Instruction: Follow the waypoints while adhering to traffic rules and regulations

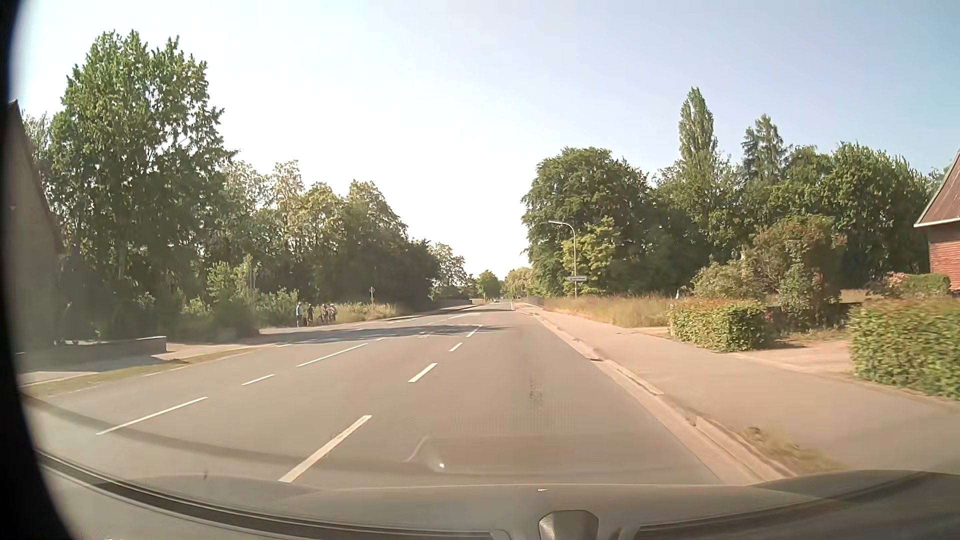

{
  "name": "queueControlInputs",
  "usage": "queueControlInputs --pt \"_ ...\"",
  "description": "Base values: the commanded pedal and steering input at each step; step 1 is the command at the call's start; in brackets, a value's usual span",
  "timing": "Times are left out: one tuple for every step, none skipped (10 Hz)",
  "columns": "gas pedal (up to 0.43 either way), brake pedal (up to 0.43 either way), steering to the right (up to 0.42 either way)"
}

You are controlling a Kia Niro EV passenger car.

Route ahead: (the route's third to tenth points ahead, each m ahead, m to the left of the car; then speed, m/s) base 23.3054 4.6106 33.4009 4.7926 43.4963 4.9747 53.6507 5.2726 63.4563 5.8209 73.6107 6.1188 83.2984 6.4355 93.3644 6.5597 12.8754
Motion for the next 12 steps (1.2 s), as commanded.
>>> queueControlInputs --pt "0.079 0.006 -0.006" --pt "0.000 0.006 -0.006" --pt "0.000 0.006 -0.006" --pt "0.000 0.006 -0.006" --pt "0.000 0.006 -0.006" --pt "0.000 0.006 -0.006" --pt "0.000 0.006 -0.006" --pt "0.000 0.006 -0.006" --pt "0.000 0.006 -0.006" --pt "0.000 0.006 -0.007" --pt "0.000 0.006 -0.006" --pt "0.000 0.006 -0.006"
